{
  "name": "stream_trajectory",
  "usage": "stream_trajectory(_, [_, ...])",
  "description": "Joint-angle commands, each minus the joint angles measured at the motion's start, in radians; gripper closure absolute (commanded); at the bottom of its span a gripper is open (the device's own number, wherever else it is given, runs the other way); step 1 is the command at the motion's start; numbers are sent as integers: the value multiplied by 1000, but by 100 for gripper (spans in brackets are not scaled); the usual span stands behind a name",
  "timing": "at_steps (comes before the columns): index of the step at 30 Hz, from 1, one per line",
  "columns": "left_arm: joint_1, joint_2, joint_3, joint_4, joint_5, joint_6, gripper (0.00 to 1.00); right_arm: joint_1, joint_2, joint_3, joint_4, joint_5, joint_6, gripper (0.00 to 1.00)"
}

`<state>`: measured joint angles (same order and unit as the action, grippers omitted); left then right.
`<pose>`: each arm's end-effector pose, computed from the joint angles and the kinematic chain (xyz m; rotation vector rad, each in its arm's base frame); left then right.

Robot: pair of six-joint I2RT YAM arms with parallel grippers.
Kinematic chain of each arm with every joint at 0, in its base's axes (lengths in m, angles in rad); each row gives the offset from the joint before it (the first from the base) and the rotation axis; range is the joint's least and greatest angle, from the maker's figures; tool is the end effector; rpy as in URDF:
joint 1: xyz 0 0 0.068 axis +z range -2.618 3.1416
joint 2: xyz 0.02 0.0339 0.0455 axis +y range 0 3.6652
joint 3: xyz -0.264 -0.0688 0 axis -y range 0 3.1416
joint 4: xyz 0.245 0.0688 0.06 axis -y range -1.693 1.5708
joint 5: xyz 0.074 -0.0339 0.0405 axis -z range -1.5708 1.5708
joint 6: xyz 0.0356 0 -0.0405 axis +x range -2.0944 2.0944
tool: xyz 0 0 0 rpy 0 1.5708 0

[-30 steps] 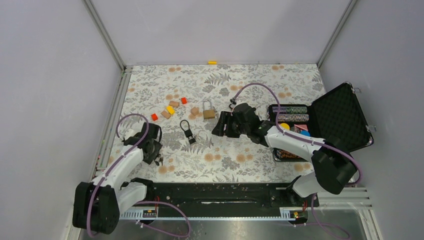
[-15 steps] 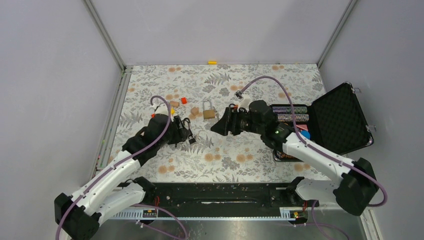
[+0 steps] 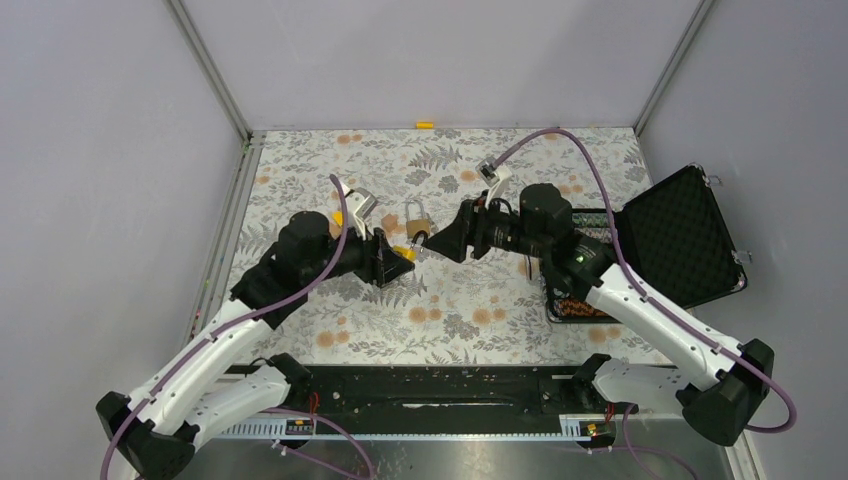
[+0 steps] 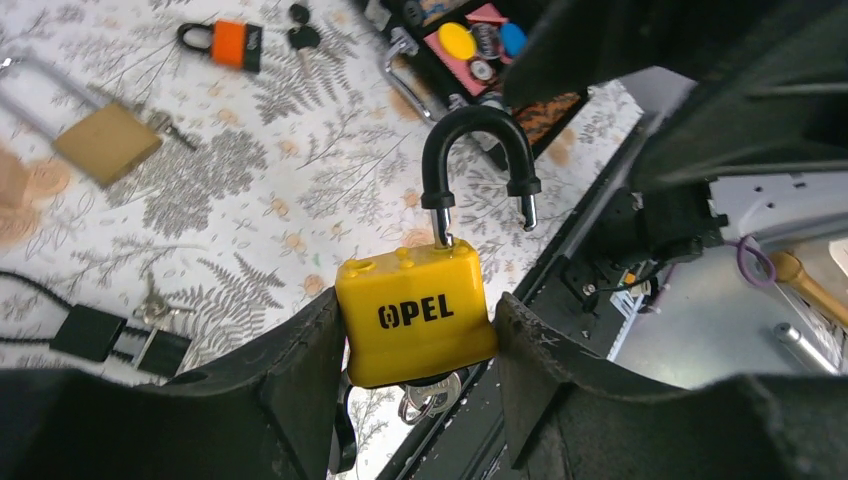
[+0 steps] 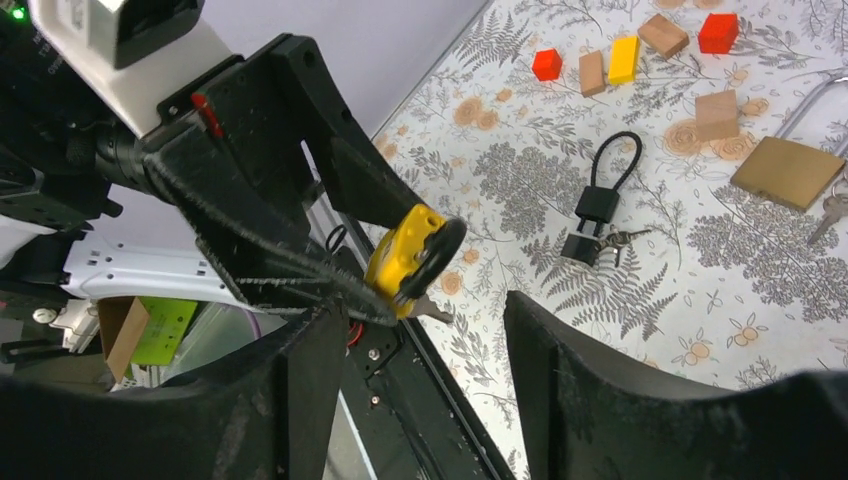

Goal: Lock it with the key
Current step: Pick up the lock from the center of the board.

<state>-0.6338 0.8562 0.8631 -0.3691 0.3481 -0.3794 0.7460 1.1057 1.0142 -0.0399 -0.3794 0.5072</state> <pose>0.1476 -0.1235 0.3365 0.5023 1.9836 -0.9928 0.1799 0.1842 0.3728 -0.5247 1.7835 1.2274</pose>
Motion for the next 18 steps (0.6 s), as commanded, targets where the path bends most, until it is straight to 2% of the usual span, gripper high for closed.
stream_trajectory(1, [-2,-34,75,108,147,80,100,-4,44,82,-74,-71,-25,37])
stream_trajectory(6, [-3,-26,89,99,176,97,100,-5,69,96,-59,-115,-13,41])
stream_trajectory(10, [-3,-27,102,95,208,102,100,-5,99,115,-77,-148,-16,53])
stream_trajectory(18, [-3,-21,136,42,278,128,100,-4,110,119,-71,-187,24,95])
